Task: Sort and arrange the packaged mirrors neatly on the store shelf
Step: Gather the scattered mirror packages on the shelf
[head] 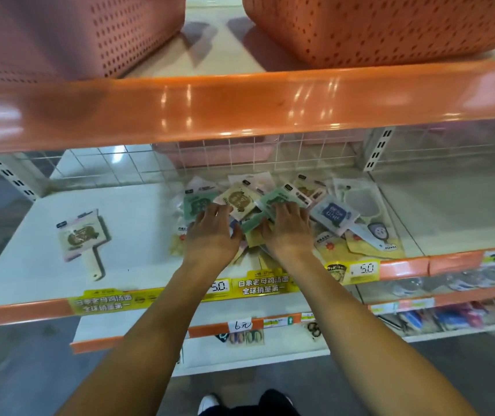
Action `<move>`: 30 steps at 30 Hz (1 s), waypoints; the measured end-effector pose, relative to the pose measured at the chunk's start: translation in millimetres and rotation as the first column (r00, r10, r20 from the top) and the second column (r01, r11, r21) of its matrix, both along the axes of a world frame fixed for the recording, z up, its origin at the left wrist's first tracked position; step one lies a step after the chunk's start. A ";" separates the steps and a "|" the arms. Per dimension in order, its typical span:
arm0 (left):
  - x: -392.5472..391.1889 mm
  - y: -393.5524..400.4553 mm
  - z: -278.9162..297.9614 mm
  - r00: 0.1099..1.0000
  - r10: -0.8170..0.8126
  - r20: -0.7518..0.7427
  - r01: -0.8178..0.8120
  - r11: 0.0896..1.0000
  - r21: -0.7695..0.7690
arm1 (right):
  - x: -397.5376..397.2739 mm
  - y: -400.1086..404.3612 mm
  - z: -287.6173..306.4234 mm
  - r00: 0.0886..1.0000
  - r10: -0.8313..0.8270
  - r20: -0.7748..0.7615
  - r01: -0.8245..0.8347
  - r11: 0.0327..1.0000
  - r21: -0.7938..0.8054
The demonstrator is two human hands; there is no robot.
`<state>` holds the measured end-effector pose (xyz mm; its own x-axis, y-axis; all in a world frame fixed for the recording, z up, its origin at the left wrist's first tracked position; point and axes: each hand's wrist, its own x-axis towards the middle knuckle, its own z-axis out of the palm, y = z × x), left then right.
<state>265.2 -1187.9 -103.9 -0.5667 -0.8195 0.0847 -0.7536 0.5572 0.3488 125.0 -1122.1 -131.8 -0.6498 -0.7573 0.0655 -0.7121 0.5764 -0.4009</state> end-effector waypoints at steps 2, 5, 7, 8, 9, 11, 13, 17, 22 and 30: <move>1.5 -2.5 -1.8 1.000 -0.007 0.027 0.007 1.000 -0.013 | 1.0 -3.9 -3.7 1.000 -0.004 0.010 0.004 1.000 0.025; 3.2 -6.5 -2.3 0.999 -0.013 0.044 0.014 1.000 -0.027 | 1.9 -5.0 -7.8 0.996 0.058 0.068 -0.065 0.992 0.109; 3.5 -8.2 -1.8 0.999 -0.015 0.052 0.017 1.000 -0.024 | 0.6 -5.9 -10.6 0.991 0.093 0.097 -0.108 0.981 0.162; 3.2 -8.9 -1.8 0.999 -0.016 0.052 0.018 1.000 -0.024 | 0.6 -6.1 -11.9 0.989 0.098 0.107 -0.114 0.981 0.157; 2.5 -9.5 -2.0 0.998 -0.017 0.053 0.018 1.000 -0.025 | 0.7 -6.3 -12.2 0.989 0.091 0.120 -0.106 0.986 0.126; 0.3 -9.8 -2.7 0.998 -0.019 0.055 0.021 0.999 -0.036 | 1.1 -5.8 -11.2 0.989 0.047 0.139 -0.050 0.999 0.013; -2.2 -8.9 -3.2 0.999 -0.014 0.050 0.016 0.999 -0.041 | 1.0 -4.4 -11.8 0.992 0.028 0.122 -0.024 0.999 -0.035; -6.9 -6.2 -4.0 0.998 -0.011 0.065 0.013 0.999 -0.033 | -1.3 2.4 -20.1 0.999 0.010 0.048 -0.009 1.000 -0.017; -9.1 -3.0 -5.5 0.996 -0.010 0.090 0.014 0.999 -0.043 | 0.5 11.1 -16.6 0.994 -0.104 -0.016 0.104 0.994 0.031; -10.6 0.7 -6.1 0.995 0.000 0.095 0.001 1.000 -0.010 | -2.6 2.9 -11.8 0.987 -0.130 0.090 0.120 0.987 0.110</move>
<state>254.6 -1187.2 -110.0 -0.5733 -0.8184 0.0385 -0.7826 0.5609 0.2700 122.4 -1119.2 -143.7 -0.7394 -0.6689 -0.0772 -0.5925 0.7008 -0.3972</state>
